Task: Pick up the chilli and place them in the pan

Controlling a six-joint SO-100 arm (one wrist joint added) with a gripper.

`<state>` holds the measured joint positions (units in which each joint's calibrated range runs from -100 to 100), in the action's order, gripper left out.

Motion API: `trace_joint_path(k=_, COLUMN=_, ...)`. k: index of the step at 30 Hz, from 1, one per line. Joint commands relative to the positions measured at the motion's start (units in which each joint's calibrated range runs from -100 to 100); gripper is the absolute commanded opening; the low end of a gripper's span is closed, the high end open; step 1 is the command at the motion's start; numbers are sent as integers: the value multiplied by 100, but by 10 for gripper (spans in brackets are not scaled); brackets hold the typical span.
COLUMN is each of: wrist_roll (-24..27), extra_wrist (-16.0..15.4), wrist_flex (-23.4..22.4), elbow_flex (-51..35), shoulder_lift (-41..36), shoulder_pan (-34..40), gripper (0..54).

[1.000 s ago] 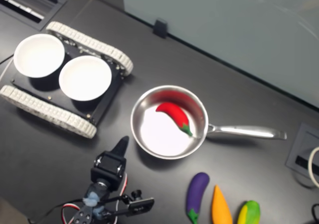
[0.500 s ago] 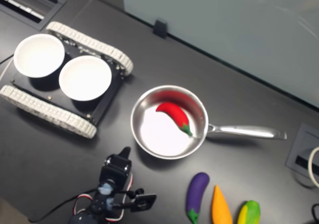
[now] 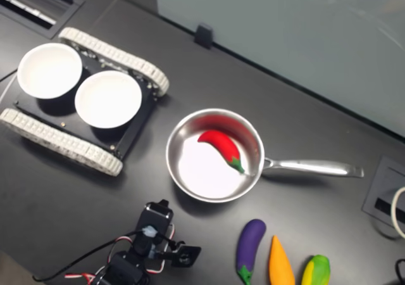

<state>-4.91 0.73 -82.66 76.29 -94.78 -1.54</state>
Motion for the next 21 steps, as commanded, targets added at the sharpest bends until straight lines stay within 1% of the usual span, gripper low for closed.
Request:
trace_joint_path(k=1, wrist_roll=-39, extra_wrist=-6, wrist_flex=364, elbow_flex=-91, shoulder_lift=-75, shoulder_pan=-110, gripper=1)
trace_joint_path(k=6, wrist_roll=-63, extra_wrist=-23, wrist_flex=356, elbow_flex=-91, shoulder_lift=-75, shoulder_pan=-190, gripper=1)
trace_joint_path(k=8, wrist_roll=54, extra_wrist=-31, wrist_flex=356, elbow_flex=-91, shoulder_lift=-75, shoulder_pan=-419, gripper=1)
trace_joint_path(k=12, wrist_roll=147, extra_wrist=-23, wrist_flex=364, elbow_flex=-91, shoulder_lift=-75, shoulder_pan=-511, gripper=1)
trace_joint_path(k=16, wrist_roll=-34, extra_wrist=-23, wrist_flex=364, elbow_flex=-91, shoulder_lift=-75, shoulder_pan=-236, gripper=1)
trace_joint_path(k=21, wrist_roll=-20, extra_wrist=-23, wrist_flex=356, elbow_flex=-91, shoulder_lift=-75, shoulder_pan=-259, gripper=1)
